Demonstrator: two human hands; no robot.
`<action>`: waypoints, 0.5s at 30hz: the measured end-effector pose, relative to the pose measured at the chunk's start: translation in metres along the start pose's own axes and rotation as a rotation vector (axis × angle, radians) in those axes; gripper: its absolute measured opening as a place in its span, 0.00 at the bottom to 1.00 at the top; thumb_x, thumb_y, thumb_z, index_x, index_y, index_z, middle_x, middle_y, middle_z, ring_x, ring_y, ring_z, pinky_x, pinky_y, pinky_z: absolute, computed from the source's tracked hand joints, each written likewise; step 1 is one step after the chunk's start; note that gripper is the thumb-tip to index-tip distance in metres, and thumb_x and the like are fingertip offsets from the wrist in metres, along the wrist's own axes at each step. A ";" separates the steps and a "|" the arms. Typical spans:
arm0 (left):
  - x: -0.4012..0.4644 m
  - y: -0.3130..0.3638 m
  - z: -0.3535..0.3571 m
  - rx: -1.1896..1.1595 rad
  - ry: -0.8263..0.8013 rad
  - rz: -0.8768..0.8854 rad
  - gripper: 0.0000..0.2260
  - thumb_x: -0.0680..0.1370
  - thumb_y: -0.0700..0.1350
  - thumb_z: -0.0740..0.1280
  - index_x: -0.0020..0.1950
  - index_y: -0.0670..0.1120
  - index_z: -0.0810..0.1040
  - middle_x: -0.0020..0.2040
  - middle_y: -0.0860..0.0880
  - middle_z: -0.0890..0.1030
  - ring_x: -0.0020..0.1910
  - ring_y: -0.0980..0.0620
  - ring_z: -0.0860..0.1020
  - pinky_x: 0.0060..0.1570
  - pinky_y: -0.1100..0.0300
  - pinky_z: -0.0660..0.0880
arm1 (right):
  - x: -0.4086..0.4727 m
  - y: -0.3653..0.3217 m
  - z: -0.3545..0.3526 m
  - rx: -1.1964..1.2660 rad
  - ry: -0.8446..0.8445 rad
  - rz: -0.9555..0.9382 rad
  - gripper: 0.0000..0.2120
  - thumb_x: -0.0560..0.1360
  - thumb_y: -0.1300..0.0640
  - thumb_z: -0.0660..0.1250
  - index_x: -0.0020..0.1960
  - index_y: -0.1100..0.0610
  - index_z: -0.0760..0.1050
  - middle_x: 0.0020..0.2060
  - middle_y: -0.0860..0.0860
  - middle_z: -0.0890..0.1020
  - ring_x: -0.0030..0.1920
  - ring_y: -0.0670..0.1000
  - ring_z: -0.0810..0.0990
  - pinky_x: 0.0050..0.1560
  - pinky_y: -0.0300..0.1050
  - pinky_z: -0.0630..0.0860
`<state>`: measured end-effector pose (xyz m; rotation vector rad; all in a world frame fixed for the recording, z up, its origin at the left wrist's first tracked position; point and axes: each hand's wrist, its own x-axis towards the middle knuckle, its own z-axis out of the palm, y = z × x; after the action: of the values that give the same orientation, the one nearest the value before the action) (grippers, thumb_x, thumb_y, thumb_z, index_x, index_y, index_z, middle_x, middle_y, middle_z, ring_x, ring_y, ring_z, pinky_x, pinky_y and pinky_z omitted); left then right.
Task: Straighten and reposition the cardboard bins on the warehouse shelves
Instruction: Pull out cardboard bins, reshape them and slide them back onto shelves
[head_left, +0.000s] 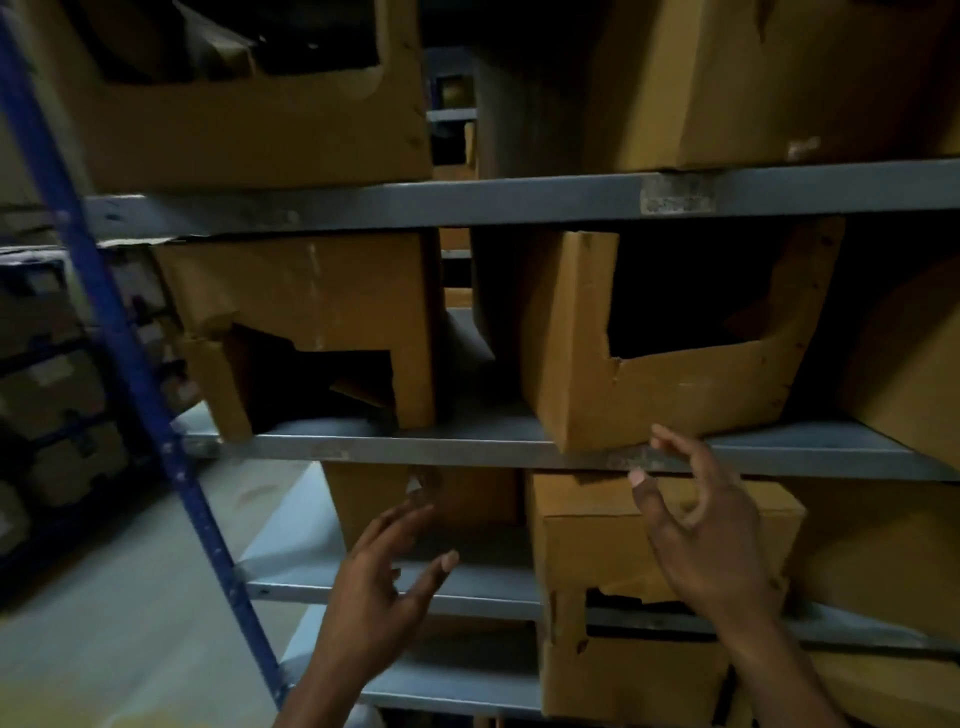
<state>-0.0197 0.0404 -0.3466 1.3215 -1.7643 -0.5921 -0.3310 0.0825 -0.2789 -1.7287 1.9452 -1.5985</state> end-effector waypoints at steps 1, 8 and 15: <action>-0.007 -0.010 -0.020 -0.039 0.013 -0.002 0.25 0.71 0.71 0.70 0.68 0.71 0.72 0.76 0.61 0.69 0.64 0.63 0.75 0.53 0.61 0.81 | -0.006 -0.017 0.013 0.020 -0.019 -0.008 0.24 0.79 0.42 0.67 0.73 0.40 0.70 0.65 0.39 0.76 0.68 0.48 0.73 0.64 0.52 0.73; -0.015 -0.065 -0.180 -0.225 0.291 0.006 0.17 0.74 0.50 0.78 0.62 0.60 0.84 0.61 0.57 0.84 0.52 0.59 0.86 0.44 0.66 0.82 | -0.035 -0.139 0.106 0.120 -0.060 -0.042 0.20 0.78 0.46 0.71 0.68 0.39 0.73 0.60 0.36 0.79 0.60 0.38 0.75 0.62 0.47 0.73; 0.037 -0.090 -0.261 -0.189 0.381 0.062 0.17 0.76 0.54 0.76 0.66 0.58 0.82 0.59 0.61 0.82 0.52 0.70 0.81 0.43 0.70 0.80 | -0.051 -0.181 0.163 0.150 -0.082 0.004 0.20 0.78 0.46 0.72 0.68 0.38 0.74 0.60 0.36 0.80 0.57 0.38 0.79 0.54 0.43 0.75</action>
<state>0.2429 0.0033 -0.2624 1.1564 -1.3971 -0.4275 -0.0851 0.0551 -0.2496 -1.7028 1.7436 -1.6003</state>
